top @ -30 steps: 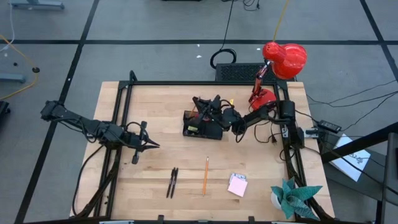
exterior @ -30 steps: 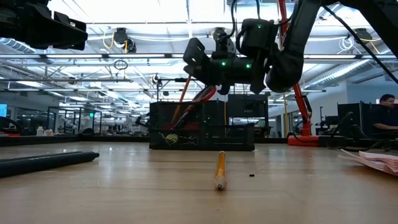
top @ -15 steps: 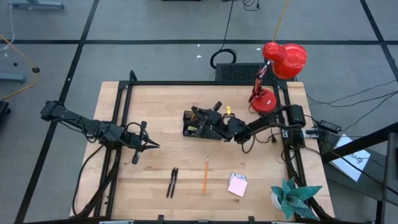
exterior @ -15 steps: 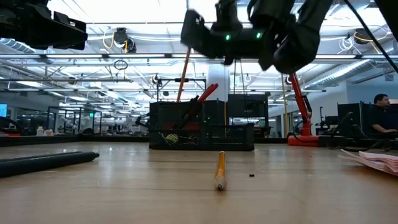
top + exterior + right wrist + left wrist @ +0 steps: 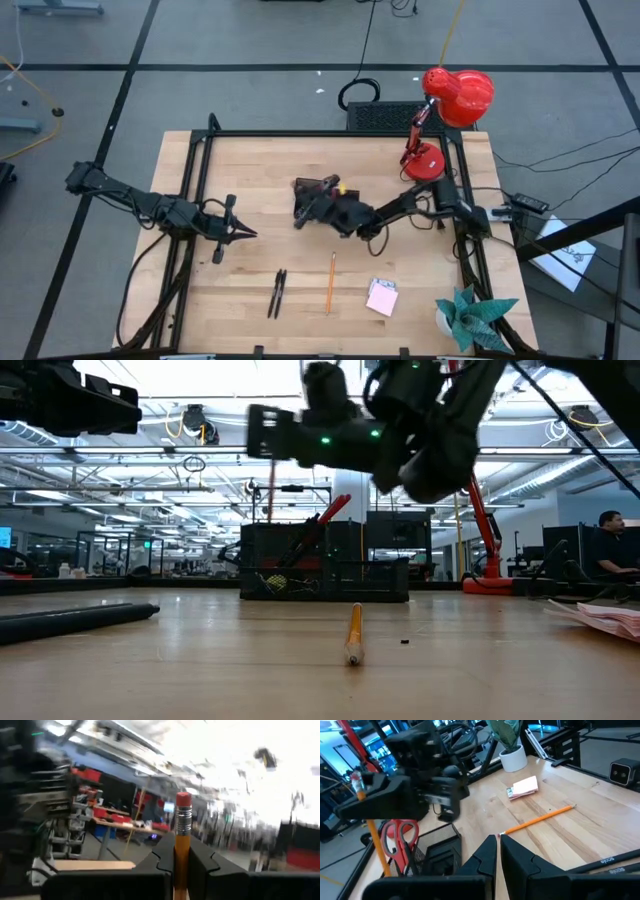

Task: Pick and place office supplies into organizer
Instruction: Put the orange pencil into the desk organizer

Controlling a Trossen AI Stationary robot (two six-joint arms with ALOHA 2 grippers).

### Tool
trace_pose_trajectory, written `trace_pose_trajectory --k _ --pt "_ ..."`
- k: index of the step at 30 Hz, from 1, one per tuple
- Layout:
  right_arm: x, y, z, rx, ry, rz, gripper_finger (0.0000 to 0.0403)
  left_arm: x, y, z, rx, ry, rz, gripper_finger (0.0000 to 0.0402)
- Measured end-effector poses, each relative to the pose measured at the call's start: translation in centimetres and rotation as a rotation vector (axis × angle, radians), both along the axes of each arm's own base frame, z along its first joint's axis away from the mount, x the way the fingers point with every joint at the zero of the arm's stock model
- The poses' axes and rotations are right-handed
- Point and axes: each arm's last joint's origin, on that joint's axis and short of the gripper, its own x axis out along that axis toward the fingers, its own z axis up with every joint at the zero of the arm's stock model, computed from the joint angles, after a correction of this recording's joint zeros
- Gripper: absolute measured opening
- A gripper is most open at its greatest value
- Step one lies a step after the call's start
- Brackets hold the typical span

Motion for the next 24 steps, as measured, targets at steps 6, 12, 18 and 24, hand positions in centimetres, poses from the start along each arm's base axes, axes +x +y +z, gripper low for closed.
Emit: trace_pose_trajectory --k 6,12,18,24 --pt "2.0 1.5 -0.4 -0.157 0.074 -0.055 0.0010 -0.1 0.0 -0.3 0.012 0.034 0.000 0.0031" --pt "1.6 1.1 -0.8 -0.122 0.115 -0.160 0.0010 -0.1 0.0 -0.5 0.019 0.053 0.000 0.0031" --pt "0.9 -0.3 -1.7 0.082 0.021 -0.173 0.0010 -0.2 0.0 -0.7 0.017 0.070 -0.002 0.0031" --pt "0.6 -1.1 -2.1 0.123 0.015 -0.214 0.0010 -0.2 0.0 -0.7 0.012 0.072 -0.024 0.0031"
